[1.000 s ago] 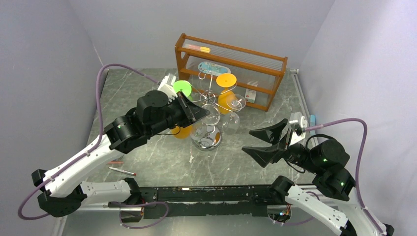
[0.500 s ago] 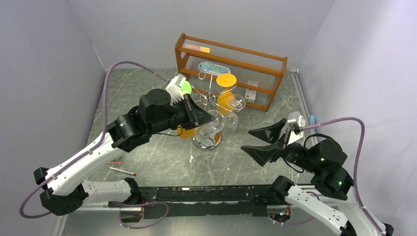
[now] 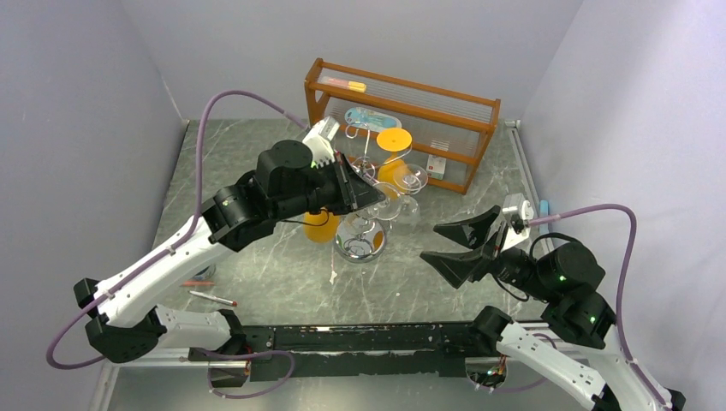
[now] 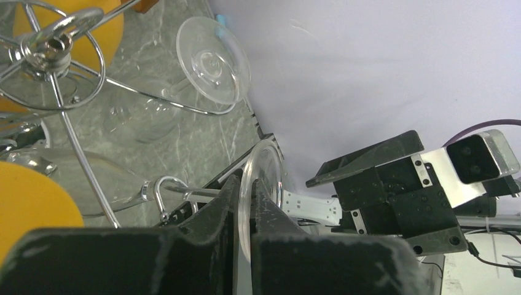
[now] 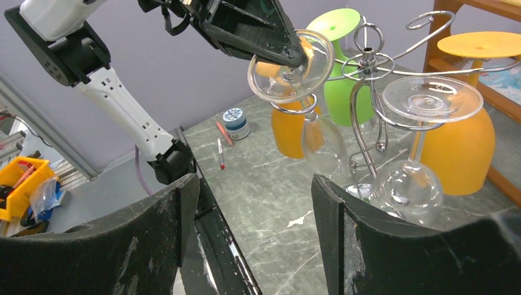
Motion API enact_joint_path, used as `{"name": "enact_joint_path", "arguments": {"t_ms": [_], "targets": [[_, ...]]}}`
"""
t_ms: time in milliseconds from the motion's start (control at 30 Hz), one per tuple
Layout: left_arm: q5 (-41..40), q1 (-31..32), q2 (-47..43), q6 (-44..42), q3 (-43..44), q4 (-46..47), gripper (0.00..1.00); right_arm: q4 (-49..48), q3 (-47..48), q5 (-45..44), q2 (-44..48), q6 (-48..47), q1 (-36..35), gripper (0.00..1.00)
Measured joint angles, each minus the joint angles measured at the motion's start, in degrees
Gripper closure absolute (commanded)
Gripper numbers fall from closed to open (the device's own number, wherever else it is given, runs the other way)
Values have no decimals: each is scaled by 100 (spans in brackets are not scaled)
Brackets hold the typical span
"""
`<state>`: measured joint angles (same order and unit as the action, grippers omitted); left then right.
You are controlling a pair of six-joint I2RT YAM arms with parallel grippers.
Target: Place the wine glass upside down on the wine glass rack
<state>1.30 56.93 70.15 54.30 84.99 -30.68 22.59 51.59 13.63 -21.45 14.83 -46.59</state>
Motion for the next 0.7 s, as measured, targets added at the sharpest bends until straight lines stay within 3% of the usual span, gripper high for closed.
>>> {"name": "enact_joint_path", "arguments": {"t_ms": [200,567,700], "targets": [[-138,0,205,-232,109,-229,82,0,-9,-44,74,0,0,29],[-581,0,258,-496,190,-634,74,2,-48,-59,109,44,0,29],[-754,0,358,-702,466,-844,65,2,-52,-52,107,48,0,29]]}}
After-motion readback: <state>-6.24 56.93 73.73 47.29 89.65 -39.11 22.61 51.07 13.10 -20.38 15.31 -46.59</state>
